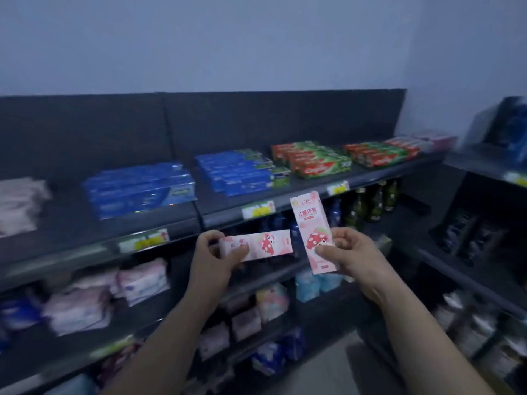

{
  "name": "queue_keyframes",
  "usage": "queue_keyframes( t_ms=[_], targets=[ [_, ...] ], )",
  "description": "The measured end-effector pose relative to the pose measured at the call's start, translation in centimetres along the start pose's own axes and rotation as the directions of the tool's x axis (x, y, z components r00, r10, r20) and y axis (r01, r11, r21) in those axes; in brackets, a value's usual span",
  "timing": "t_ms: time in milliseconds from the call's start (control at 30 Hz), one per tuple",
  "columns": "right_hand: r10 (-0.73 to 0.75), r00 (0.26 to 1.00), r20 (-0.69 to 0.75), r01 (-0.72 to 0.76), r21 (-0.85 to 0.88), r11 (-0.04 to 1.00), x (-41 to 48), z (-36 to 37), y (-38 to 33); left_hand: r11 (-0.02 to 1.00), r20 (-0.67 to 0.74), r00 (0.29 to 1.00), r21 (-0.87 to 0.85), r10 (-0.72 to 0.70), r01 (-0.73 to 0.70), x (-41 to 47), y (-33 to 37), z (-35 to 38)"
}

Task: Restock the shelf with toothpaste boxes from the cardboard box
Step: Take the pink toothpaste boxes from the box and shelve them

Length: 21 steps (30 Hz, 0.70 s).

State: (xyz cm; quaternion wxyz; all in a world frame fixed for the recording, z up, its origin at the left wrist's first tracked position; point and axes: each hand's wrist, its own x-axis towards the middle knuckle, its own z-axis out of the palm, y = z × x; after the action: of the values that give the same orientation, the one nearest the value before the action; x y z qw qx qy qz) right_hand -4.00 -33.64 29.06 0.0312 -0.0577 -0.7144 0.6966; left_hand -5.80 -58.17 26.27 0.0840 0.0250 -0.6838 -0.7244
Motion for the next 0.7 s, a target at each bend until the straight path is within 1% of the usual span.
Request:
queue_keyframes(
  t_ms=[100, 233, 400, 500, 700],
  targets=[
    [-0.070, 0.993, 0.100, 0.070, 0.004, 0.998, 0.9, 8.1, -2.4, 0.999, -0.108, 0.993, -0.005, 0.051, -0.051, 1.0, 2.4, -8.2],
    [-0.143, 0.970, 0.196, 0.134, 0.054, 0.989, 1.0, 17.9, -4.8, 0.995, -0.218, 0.971, 0.008, 0.102, -0.103, 1.3, 5.0, -17.7],
    [-0.197, 0.938, 0.286, 0.178, 0.091, 0.980, 0.5, 27.3, -6.7, 0.983, -0.332, 0.925, 0.067, 0.185, -0.172, 1.1, 7.3, -27.6],
    [-0.191, 0.923, 0.334, 0.169, 0.093, 0.981, 0.8, 31.7, -7.0, 0.978, -0.394, 0.896, 0.125, 0.203, -0.167, 1.1, 8.0, -32.7],
    [-0.160, 0.899, 0.407, 0.161, 0.030, 0.986, 2.4, 38.1, -7.2, 0.978, -0.456, 0.877, 0.200, 0.153, -0.067, 2.9, 7.8, -39.7]
  ],
)
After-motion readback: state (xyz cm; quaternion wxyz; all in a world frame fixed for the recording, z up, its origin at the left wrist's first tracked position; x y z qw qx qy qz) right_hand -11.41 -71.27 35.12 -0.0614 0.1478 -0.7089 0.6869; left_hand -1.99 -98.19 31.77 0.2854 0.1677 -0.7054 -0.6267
